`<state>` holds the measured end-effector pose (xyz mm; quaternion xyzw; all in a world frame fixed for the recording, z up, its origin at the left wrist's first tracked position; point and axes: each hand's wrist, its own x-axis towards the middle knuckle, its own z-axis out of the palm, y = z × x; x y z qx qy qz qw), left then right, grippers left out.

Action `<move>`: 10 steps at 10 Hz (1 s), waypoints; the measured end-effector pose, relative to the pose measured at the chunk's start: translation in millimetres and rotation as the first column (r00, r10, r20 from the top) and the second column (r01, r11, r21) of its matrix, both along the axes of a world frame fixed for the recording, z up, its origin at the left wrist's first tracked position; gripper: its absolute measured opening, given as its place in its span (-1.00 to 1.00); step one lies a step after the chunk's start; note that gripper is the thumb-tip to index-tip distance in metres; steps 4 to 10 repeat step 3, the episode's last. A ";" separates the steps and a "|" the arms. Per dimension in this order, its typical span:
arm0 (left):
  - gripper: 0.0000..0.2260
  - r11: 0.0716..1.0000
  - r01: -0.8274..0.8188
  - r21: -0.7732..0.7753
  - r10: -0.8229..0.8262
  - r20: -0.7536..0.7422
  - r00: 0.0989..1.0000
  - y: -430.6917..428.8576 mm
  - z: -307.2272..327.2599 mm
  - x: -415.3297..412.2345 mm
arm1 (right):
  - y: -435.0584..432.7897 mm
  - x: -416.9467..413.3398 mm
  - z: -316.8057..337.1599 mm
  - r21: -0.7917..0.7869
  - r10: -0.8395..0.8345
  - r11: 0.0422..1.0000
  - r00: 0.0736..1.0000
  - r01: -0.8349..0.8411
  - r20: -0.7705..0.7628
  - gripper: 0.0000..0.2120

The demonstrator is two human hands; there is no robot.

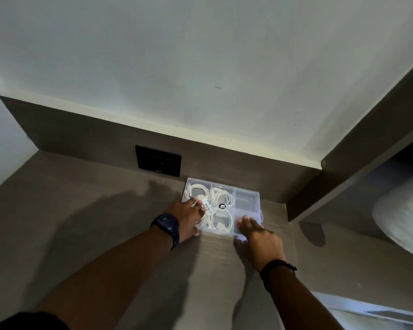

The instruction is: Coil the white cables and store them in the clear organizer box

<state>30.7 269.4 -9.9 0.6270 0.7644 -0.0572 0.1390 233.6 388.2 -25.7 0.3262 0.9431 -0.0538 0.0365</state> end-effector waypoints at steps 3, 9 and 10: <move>-0.21 0.967 -0.090 0.237 0.068 0.099 0.993 -34.1 45.8 -14.7 | -18.2 -32.0 90.8 -0.192 -0.145 0.977 0.942 0.088 -0.304 -0.63; -0.21 0.967 -0.090 0.237 0.068 0.099 0.993 -34.1 45.8 -14.7 | -18.2 -32.0 90.8 -0.192 -0.145 0.977 0.942 0.088 -0.304 -0.63; -0.21 0.967 -0.090 0.237 0.068 0.099 0.993 -34.1 45.8 -14.7 | -18.2 -32.0 90.8 -0.192 -0.145 0.977 0.942 0.088 -0.304 -0.63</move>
